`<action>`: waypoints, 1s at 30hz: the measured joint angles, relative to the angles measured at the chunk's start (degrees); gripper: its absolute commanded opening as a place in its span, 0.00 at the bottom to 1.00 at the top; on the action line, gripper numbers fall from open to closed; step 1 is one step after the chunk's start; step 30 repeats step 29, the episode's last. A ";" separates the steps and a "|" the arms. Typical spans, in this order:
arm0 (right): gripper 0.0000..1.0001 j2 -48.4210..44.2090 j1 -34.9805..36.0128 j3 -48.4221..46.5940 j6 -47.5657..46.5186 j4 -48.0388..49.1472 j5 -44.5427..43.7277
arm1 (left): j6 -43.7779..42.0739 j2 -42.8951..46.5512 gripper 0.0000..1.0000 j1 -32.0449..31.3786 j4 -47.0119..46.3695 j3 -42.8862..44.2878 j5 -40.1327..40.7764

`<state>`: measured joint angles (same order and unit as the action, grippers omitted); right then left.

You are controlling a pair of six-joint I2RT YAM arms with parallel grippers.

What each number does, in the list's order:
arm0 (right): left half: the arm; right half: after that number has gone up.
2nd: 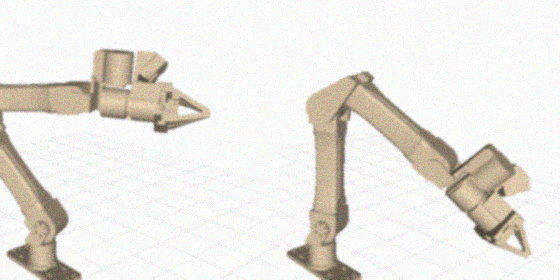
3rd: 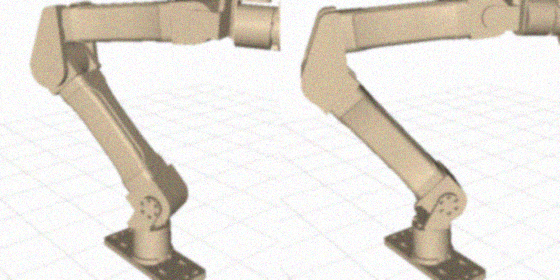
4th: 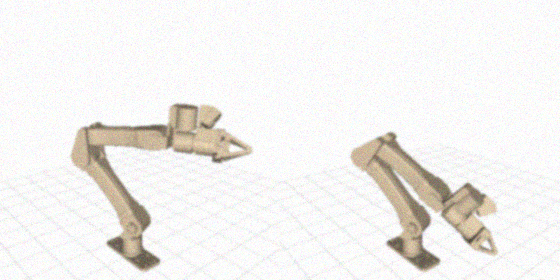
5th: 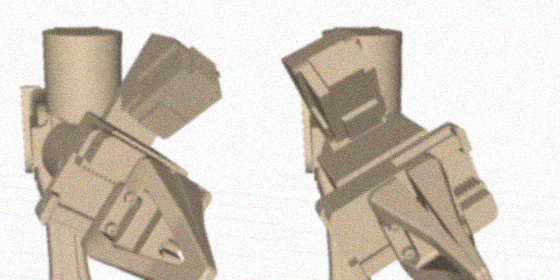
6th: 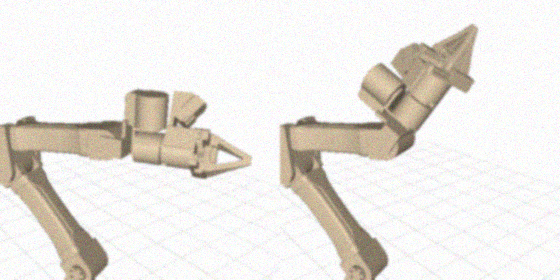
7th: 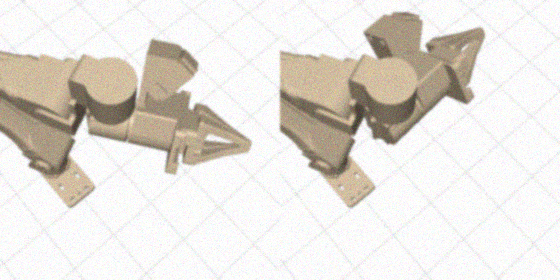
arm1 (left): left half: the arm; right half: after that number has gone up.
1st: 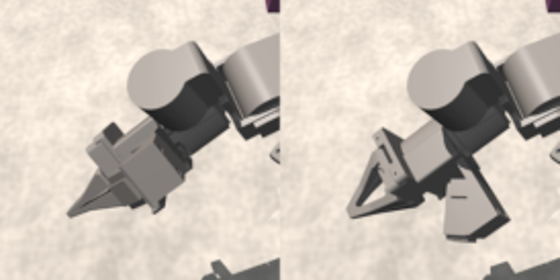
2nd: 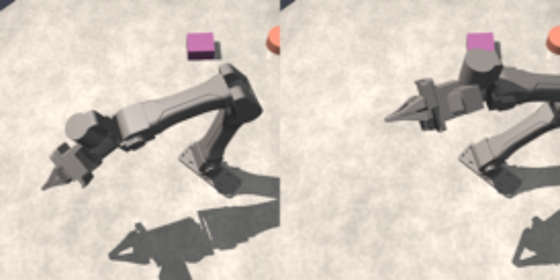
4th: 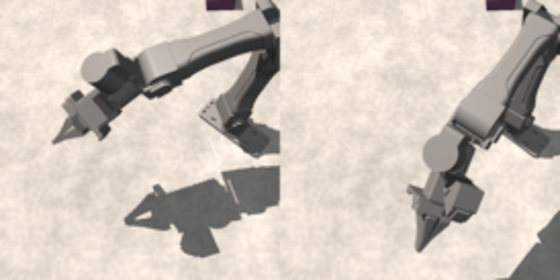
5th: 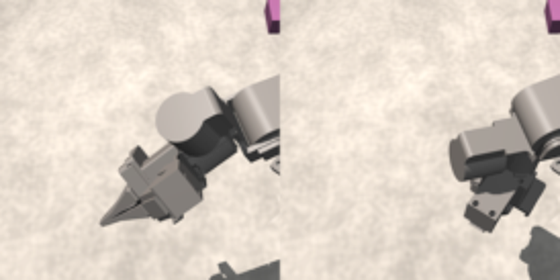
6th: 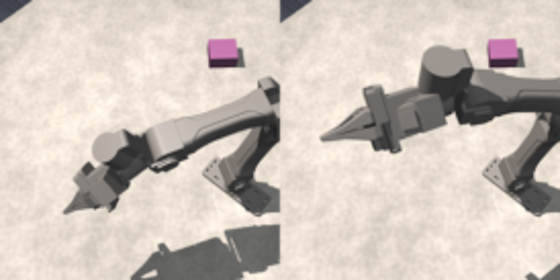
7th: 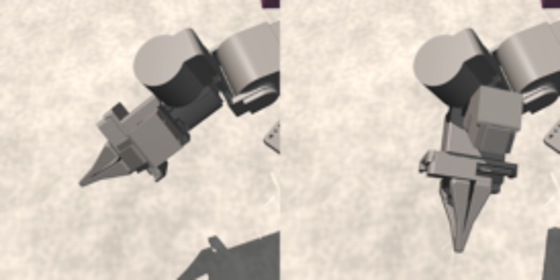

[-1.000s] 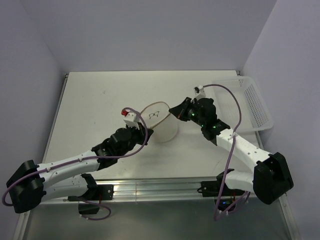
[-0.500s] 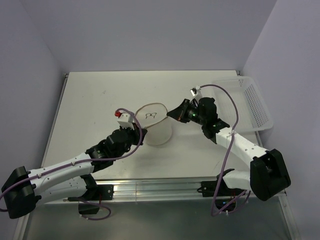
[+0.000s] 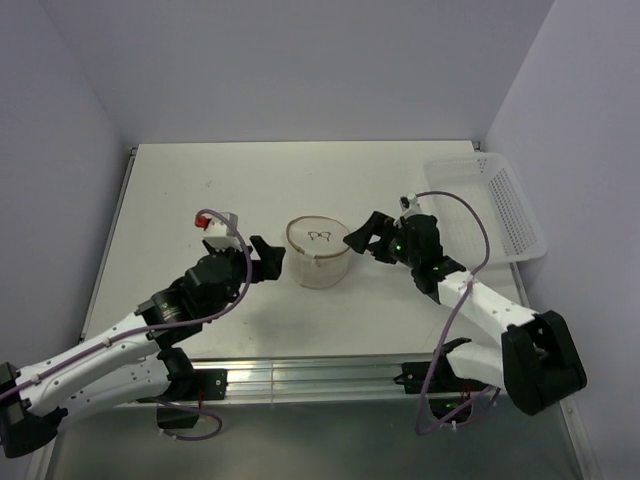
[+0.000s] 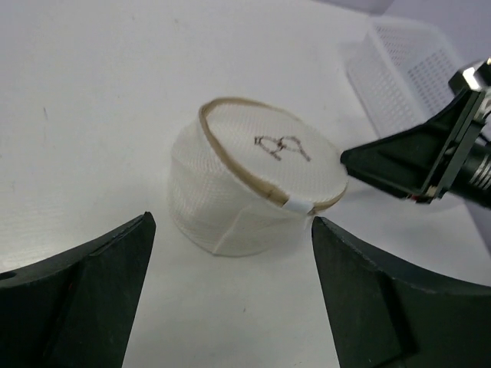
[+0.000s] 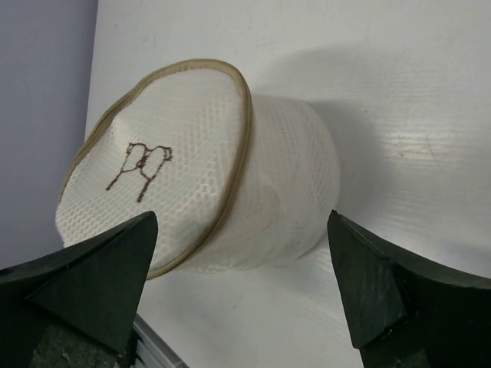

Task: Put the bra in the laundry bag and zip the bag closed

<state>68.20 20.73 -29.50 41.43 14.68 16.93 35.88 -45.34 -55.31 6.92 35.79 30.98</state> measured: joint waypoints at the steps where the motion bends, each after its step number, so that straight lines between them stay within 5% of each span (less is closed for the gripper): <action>1: 1.00 -1.84 0.00 -0.09 -0.46 -1.27 -0.83 | 0.00 0.79 0.91 0.00 0.85 1.46 0.48; 20: 0.95 -49.86 0.00 -10.08 -9.14 -23.17 -23.82 | -4.15 12.70 0.97 0.00 15.13 13.18 5.01; 30: 0.96 -49.07 0.00 -7.74 -9.09 -26.43 -28.06 | -6.27 16.02 0.96 0.00 16.96 13.38 6.12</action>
